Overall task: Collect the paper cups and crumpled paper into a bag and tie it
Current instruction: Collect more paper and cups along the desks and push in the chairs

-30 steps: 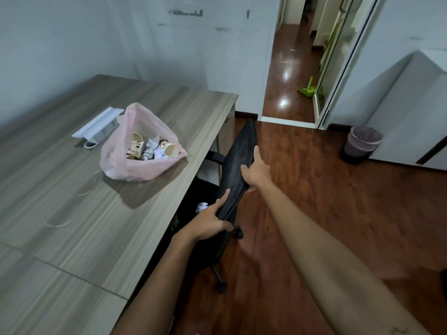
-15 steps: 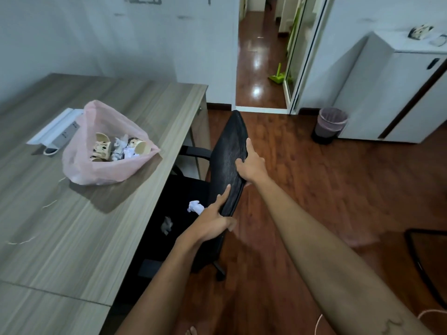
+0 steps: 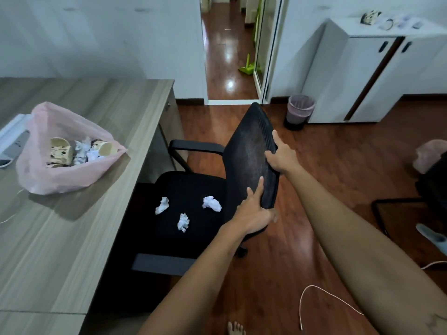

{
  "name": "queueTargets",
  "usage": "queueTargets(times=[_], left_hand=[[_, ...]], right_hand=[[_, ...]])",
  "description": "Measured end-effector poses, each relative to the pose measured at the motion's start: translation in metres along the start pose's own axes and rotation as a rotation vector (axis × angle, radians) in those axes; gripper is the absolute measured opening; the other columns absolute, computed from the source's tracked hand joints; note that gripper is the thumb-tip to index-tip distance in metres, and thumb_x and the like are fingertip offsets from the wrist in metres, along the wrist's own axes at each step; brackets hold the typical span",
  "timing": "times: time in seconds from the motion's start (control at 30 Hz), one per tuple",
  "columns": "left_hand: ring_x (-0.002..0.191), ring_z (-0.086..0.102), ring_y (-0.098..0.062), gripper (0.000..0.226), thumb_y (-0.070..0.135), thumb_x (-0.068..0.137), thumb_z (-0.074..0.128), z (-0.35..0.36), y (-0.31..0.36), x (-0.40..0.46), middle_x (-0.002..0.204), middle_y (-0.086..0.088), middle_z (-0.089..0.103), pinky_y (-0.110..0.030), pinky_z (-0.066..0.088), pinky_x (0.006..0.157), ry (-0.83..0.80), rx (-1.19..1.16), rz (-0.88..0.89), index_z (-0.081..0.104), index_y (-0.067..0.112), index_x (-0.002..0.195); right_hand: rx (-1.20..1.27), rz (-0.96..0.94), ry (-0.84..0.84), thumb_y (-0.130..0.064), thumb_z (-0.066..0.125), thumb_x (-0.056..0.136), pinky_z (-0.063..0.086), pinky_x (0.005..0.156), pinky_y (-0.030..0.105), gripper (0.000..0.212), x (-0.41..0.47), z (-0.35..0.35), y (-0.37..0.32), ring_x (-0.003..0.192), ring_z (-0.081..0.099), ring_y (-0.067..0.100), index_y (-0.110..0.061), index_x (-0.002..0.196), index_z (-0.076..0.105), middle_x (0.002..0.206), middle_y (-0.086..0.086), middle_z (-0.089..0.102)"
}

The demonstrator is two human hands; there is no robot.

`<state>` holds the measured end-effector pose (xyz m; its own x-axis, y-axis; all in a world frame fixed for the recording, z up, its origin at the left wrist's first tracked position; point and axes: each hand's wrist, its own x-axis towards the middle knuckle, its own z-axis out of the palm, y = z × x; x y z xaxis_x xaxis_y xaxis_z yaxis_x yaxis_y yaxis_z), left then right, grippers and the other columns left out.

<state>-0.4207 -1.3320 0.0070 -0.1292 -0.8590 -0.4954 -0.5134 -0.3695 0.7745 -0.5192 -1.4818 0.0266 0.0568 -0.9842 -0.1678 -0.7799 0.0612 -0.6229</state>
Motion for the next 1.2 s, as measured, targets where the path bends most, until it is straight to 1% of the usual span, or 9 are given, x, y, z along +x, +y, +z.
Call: queueTargets(times=[0.2,0.27,0.43,0.57,0.67,0.73,0.8,1.07,1.2], left_hand=[[0.146,0.002,-0.050,0.106,0.038,0.080,0.061,0.036,0.038,0.019,0.163,-0.008,-0.018,-0.054,0.022,0.113,-0.059,0.099,0.022,-0.020,0.051,0.146],[0.146,-0.001,-0.050,0.104,0.038,0.082,0.060,0.045,0.046,0.022,0.162,-0.009,-0.019,-0.054,0.018,0.114,-0.067,0.102,0.031,-0.021,0.049,0.147],[0.145,-0.004,-0.051,0.103,0.038,0.084,0.059,0.061,0.058,0.031,0.162,-0.010,-0.020,-0.055,0.017,0.114,-0.092,0.103,0.054,-0.022,0.048,0.147],[0.148,0.001,-0.044,0.104,0.066,0.085,0.057,0.052,0.056,0.037,0.163,-0.011,-0.017,-0.053,0.015,0.117,-0.161,0.175,0.097,-0.021,0.044,0.149],[0.149,0.019,-0.029,0.119,0.093,0.061,0.045,0.018,0.050,0.035,0.164,-0.004,0.014,-0.042,0.022,0.119,-0.185,0.099,0.098,0.006,0.034,0.157],[0.146,0.027,-0.024,0.116,0.090,0.063,0.046,-0.011,0.040,0.034,0.160,-0.001,0.028,-0.036,0.025,0.118,-0.104,0.048,0.090,0.024,0.024,0.155],[0.145,0.031,-0.023,0.094,0.077,0.081,0.050,-0.044,0.024,0.038,0.157,-0.001,0.033,-0.036,0.028,0.117,0.002,0.037,0.076,0.032,0.019,0.153],[0.133,0.048,-0.022,0.068,0.066,0.088,0.053,-0.205,-0.066,0.015,0.144,-0.004,0.053,-0.033,0.039,0.108,0.496,0.081,-0.007,0.052,0.023,0.140],[0.128,0.053,-0.021,0.054,0.047,0.091,0.061,-0.289,-0.119,-0.012,0.139,-0.005,0.057,-0.028,0.039,0.104,0.744,0.038,-0.069,0.057,0.017,0.135]], right_hand=[[-0.147,0.060,0.025,-0.031,0.047,0.099,0.044,0.092,0.035,0.071,0.016,-0.041,0.046,0.123,0.051,0.038,-0.031,0.156,0.005,0.131,0.016,0.060],[-0.190,0.075,0.017,-0.031,0.047,0.099,0.044,0.090,0.036,0.072,0.020,-0.052,0.054,0.125,0.051,0.037,-0.028,0.157,0.004,0.133,0.017,0.058],[-0.258,0.120,0.011,-0.033,0.045,0.100,0.039,0.103,0.037,0.072,0.025,-0.069,0.070,0.132,0.045,0.037,-0.027,0.156,0.000,0.143,0.016,0.050],[-0.292,0.174,-0.009,-0.030,0.047,0.097,0.042,0.099,0.038,0.074,0.029,-0.073,0.065,0.131,0.044,0.039,-0.025,0.157,0.003,0.146,0.016,0.046],[-0.334,0.179,0.111,-0.030,0.053,0.085,0.041,0.096,0.041,0.065,0.031,-0.069,0.042,0.127,0.044,0.041,-0.018,0.146,0.034,0.142,0.018,0.046],[-0.339,0.122,0.177,-0.033,0.056,0.085,0.037,0.101,0.046,0.059,0.033,-0.059,0.016,0.129,0.037,0.041,-0.020,0.141,0.043,0.143,0.017,0.041],[-0.276,0.041,0.191,-0.031,0.058,0.085,0.037,0.105,0.050,0.058,0.037,-0.041,-0.018,0.132,0.034,0.039,-0.022,0.142,0.046,0.145,0.016,0.039],[-0.155,-0.209,-0.088,-0.042,0.053,0.078,0.043,0.106,0.039,0.053,0.061,0.087,-0.169,0.126,0.051,0.032,-0.027,0.128,0.061,0.136,0.007,0.058],[-0.085,-0.280,-0.229,-0.040,0.056,0.083,0.044,0.105,0.036,0.050,0.056,0.160,-0.243,0.125,0.053,0.030,-0.025,0.130,0.060,0.132,0.006,0.062]])
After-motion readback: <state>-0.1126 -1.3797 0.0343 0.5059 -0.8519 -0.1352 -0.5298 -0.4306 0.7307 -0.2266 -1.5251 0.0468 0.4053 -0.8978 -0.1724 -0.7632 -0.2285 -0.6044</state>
